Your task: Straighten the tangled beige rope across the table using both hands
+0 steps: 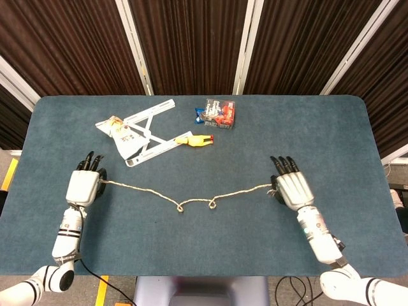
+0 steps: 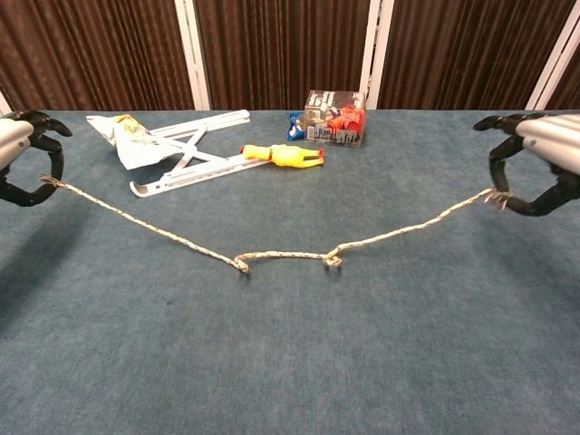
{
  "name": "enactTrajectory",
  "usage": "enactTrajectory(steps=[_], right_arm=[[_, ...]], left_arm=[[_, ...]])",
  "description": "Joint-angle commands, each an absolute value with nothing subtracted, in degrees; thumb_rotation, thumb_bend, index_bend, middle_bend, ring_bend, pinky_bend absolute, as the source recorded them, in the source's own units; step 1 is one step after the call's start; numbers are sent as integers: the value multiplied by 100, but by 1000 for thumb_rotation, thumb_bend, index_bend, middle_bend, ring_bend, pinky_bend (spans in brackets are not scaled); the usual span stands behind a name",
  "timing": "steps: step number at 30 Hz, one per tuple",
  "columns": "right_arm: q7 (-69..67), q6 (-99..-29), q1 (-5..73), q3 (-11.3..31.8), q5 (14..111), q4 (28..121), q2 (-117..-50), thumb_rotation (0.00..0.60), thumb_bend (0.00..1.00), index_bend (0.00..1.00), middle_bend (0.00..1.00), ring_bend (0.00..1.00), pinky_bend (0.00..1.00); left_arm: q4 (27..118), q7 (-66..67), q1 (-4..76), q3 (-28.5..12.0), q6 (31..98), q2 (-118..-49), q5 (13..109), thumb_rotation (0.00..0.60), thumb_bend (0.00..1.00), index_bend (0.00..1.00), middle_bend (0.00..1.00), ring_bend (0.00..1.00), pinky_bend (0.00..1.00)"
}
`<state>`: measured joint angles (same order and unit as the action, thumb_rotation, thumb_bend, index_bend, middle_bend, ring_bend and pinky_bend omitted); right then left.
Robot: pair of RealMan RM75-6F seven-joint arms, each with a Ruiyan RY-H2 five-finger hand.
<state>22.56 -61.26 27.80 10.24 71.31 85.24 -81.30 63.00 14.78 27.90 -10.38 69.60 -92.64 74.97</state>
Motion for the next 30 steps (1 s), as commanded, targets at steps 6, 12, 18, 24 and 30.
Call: enactTrajectory(steps=[6, 12, 18, 24, 30], right_arm=[[1799, -6040, 2736, 1172, 6807, 8229, -7826, 600, 612, 837, 141, 0, 0], [1500, -6107, 2643, 1212, 6702, 8001, -7617, 600, 612, 837, 141, 0, 0], [1163, -6027, 2576, 1225, 6568, 7699, -7502, 600, 611, 837, 142, 0, 0], [961, -5903, 2566, 1188, 6520, 7418, -7519, 600, 611, 837, 141, 0, 0], [852, -5757, 2586, 1151, 6442, 7072, -7644, 600, 612, 837, 141, 0, 0]], left_arm=[[6231, 1417, 2676, -1068, 7017, -9088, 7387, 600, 494, 640, 147, 37, 243], [6115, 1330, 2596, -1086, 6990, -9025, 7262, 600, 495, 640, 147, 38, 243], [5960, 1278, 2580, -1076, 6929, -9033, 7217, 600, 494, 640, 148, 38, 243], [5938, 1274, 2597, -1055, 6908, -9061, 7241, 600, 494, 640, 148, 38, 243], [5880, 1336, 2612, -1035, 6857, -9107, 7223, 600, 493, 640, 148, 39, 243]])
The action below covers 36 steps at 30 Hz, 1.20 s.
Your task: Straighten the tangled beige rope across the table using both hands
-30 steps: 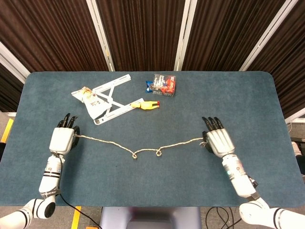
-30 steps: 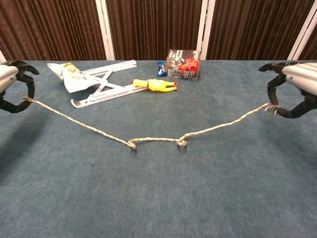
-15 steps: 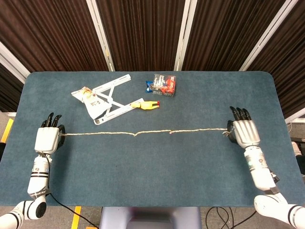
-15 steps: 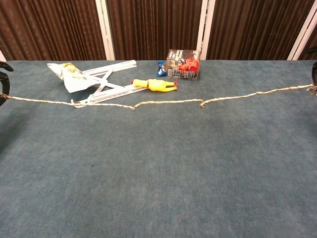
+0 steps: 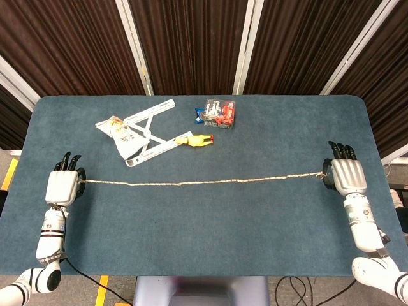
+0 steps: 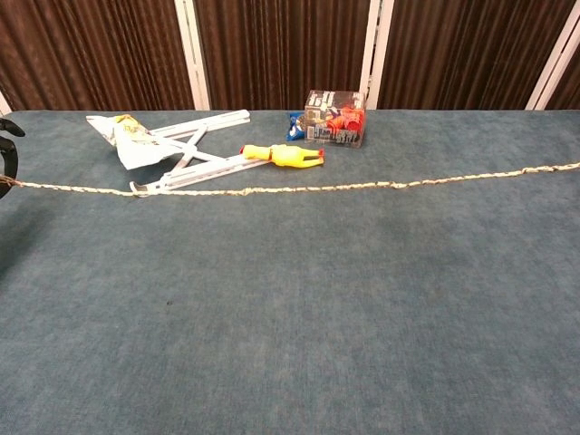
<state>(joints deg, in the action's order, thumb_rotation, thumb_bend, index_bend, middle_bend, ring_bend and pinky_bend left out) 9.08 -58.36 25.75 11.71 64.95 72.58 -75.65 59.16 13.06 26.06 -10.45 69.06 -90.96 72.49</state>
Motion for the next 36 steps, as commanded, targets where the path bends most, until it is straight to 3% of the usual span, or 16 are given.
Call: enactTrajectory(steps=[1, 21, 30, 36], right_arm=[[855, -5737, 2595, 1148, 6420, 6972, -7685, 600, 612, 837, 141, 0, 0], [596, -5444, 2552, 886, 6579, 6290, -7966, 600, 612, 822, 142, 0, 0], [700, -5127, 2577, 770, 6514, 6114, -8064, 600, 611, 715, 140, 0, 0], [793, -4959, 2596, 705, 6476, 6044, -8138, 600, 611, 594, 123, 0, 0]], left_arm=[[5848, 1366, 2625, -1021, 6787, -9101, 7204, 600, 498, 640, 147, 39, 243], [5330, 1251, 2715, -814, 6381, -9377, 7268, 600, 510, 630, 144, 38, 242], [4999, 1202, 2719, -680, 6219, -9574, 7352, 600, 508, 571, 139, 38, 245], [4998, 1268, 2715, -627, 6234, -9636, 7424, 600, 509, 471, 136, 38, 246]])
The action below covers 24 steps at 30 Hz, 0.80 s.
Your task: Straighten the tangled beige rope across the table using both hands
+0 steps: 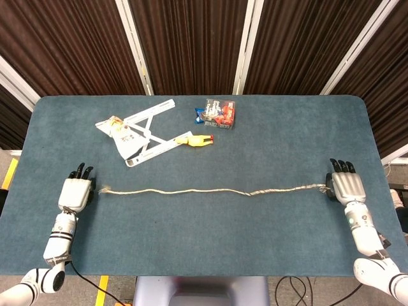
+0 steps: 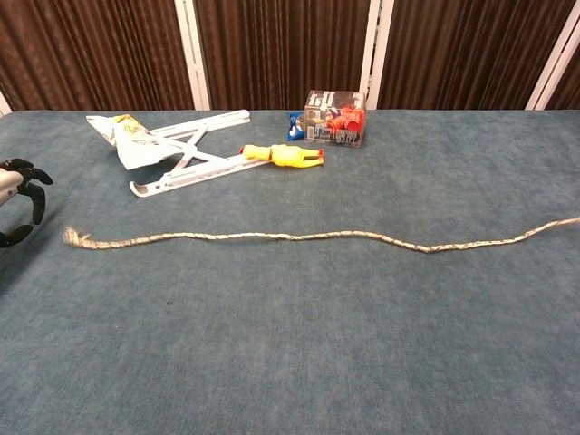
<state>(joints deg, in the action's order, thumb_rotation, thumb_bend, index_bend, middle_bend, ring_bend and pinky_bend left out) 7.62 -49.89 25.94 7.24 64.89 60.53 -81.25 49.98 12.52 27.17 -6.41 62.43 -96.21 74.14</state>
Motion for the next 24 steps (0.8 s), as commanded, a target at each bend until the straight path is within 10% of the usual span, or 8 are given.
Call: enactTrajectory(steps=[1, 8, 15, 24], right_arm=[[817, -4940, 2595, 695, 6468, 6051, -8136, 600, 611, 565, 112, 0, 0], [1022, -4951, 2545, 666, 6383, 6297, -7964, 600, 565, 15, 0, 0, 0], [907, -5783, 2225, 655, 6767, 7119, -7428, 600, 456, 0, 0, 0, 0], [1240, -8472, 969, 125, 8175, 8586, -6868, 600, 448, 0, 0, 0, 0]], left_arm=[[4994, 1276, 2714, -619, 6225, -9645, 7431, 600, 509, 444, 136, 38, 245], [5059, 1289, 2665, -590, 6204, -9599, 7438, 600, 447, 3, 68, 11, 229], [6367, 326, 2404, -658, 6683, -8673, 7677, 600, 415, 0, 0, 0, 189], [8365, 0, 1226, -20, 8532, -7196, 8669, 600, 413, 0, 0, 0, 92]])
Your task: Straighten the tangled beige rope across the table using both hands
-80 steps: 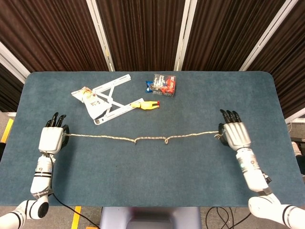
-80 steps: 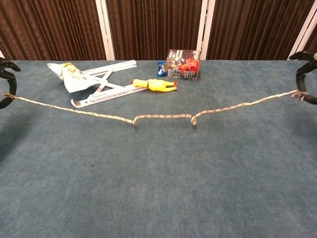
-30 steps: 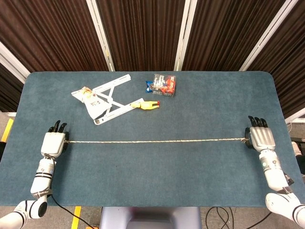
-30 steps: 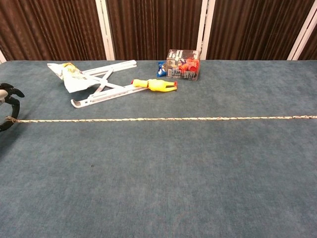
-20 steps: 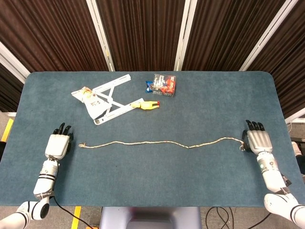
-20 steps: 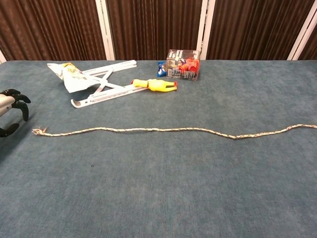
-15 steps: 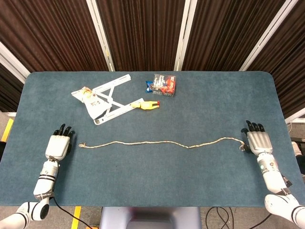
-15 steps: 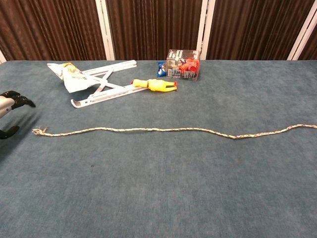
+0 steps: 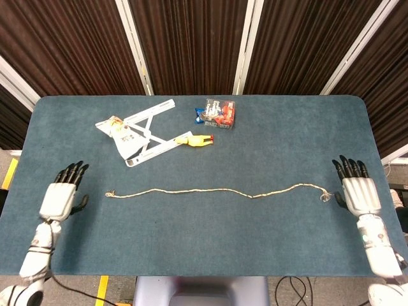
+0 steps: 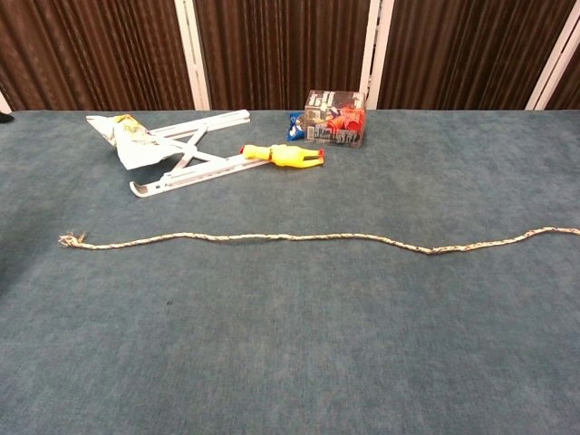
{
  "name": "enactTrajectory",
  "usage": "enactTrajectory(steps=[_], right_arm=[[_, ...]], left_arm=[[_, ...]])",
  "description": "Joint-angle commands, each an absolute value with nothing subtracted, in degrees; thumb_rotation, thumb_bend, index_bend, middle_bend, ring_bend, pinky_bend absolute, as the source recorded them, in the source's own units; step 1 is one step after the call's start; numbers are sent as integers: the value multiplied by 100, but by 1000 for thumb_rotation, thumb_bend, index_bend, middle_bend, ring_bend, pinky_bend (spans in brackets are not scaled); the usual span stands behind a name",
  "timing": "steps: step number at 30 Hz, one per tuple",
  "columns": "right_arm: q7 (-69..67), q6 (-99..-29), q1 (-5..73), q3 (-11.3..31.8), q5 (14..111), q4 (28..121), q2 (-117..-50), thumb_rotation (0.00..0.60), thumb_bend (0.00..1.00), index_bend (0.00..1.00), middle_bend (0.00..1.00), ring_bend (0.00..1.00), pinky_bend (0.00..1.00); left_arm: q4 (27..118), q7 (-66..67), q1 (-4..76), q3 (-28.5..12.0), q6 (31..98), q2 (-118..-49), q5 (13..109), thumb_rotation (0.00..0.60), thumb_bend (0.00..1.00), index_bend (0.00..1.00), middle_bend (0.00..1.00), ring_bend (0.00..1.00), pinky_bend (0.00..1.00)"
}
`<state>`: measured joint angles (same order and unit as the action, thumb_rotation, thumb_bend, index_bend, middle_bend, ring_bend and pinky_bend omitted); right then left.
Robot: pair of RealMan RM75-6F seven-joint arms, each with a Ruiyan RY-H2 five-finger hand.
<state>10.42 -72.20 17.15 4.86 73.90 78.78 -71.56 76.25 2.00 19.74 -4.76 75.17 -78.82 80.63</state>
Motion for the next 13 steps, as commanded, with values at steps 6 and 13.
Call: enactTrajectory(steps=[6, 13], right_arm=[[1497, -9123, 423, -101, 8394, 8796, -6828, 600, 448, 0, 0, 0, 0], [1484, -9099, 354, -49, 8448, 8854, -6796, 600, 448, 0, 0, 0, 0]], left_arm=[[8441, 90, 491, 446, 9334, -7075, 9036, 600, 413, 0, 0, 0, 66], [8514, -31, 417, 381, 9280, -6892, 8992, 600, 409, 0, 0, 0, 65]])
